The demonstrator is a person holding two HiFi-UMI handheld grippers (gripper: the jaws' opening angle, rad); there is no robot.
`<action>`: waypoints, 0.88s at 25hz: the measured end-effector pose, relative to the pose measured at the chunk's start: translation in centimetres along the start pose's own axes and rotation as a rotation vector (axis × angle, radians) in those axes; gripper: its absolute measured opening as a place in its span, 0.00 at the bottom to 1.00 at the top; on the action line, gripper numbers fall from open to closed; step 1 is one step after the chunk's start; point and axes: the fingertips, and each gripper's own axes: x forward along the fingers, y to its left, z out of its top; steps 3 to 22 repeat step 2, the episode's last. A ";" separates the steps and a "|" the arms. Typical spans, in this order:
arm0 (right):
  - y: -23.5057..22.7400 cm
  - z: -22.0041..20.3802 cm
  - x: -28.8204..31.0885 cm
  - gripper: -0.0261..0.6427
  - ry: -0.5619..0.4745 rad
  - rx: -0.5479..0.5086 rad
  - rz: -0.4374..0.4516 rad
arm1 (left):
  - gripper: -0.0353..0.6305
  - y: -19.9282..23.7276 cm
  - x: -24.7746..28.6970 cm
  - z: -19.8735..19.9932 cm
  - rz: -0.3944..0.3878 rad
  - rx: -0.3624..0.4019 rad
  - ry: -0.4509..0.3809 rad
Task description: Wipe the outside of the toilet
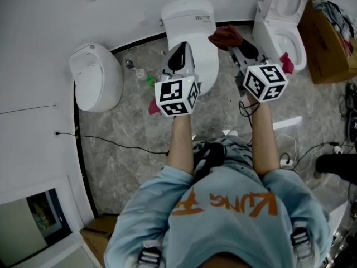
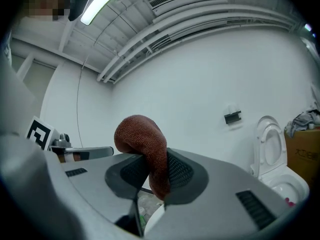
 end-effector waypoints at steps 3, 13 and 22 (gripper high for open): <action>-0.9 -0.2 0.1 0.16 0.000 -0.002 0.019 | 0.04 -0.5 0.5 -0.5 0.018 0.002 0.001; -0.9 -0.2 0.1 0.16 0.000 -0.002 0.019 | 0.04 -0.5 0.5 -0.5 0.018 0.002 0.001; -0.9 -0.2 0.1 0.16 0.000 -0.002 0.019 | 0.04 -0.5 0.5 -0.5 0.018 0.002 0.001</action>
